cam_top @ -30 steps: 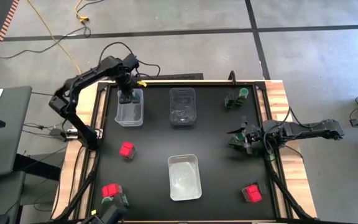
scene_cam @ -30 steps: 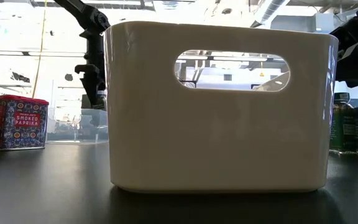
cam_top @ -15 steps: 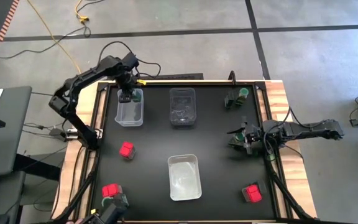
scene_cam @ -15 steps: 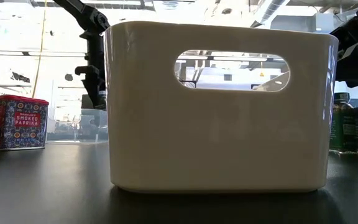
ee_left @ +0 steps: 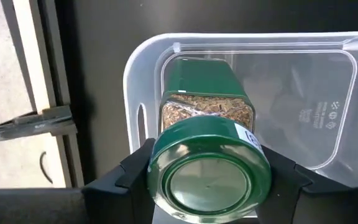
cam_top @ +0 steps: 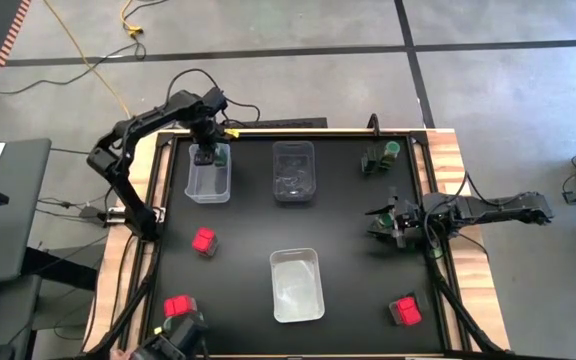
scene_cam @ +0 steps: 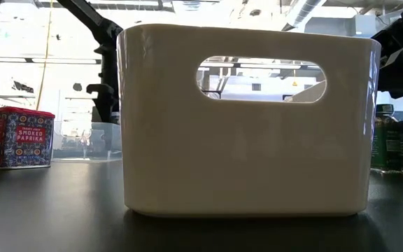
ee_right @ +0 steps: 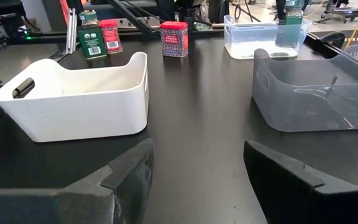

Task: Sort spices by type
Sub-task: Put the middle left green seasoning bottle into the transparent bin

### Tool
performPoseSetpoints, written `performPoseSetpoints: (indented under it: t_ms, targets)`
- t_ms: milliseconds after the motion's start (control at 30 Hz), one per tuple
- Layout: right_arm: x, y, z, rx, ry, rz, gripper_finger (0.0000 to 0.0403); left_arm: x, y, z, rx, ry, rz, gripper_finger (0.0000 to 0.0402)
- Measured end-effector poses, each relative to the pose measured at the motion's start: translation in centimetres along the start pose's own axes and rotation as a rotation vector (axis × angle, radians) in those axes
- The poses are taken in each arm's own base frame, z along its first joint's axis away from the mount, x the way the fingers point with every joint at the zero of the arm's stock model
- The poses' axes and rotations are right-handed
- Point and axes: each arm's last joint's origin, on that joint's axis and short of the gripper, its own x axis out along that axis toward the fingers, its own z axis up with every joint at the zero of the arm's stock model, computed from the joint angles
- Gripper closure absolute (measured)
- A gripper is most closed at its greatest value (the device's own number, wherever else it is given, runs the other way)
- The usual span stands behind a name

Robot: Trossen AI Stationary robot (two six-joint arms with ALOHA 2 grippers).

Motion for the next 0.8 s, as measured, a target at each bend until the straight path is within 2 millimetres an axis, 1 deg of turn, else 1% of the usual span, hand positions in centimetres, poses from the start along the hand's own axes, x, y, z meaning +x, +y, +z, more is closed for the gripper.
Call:
performPoseSetpoints:
  t_ms: [367,600,800]
  targets:
    - [0.00,0.00,0.00,0.000,0.000,0.000,0.0126,0.00,0.21,-0.16,0.012,0.003,0.012,0.0208]
    - [0.00,0.00,0.00,0.000,0.000,0.000,0.0126,0.00,0.23,-0.15,0.013,0.002,0.014,0.0186]
    - [0.01,0.00,-0.01,0.000,0.000,0.000,0.0126,0.00,0.29,-0.09,-0.002,-0.004,0.020,0.0182]
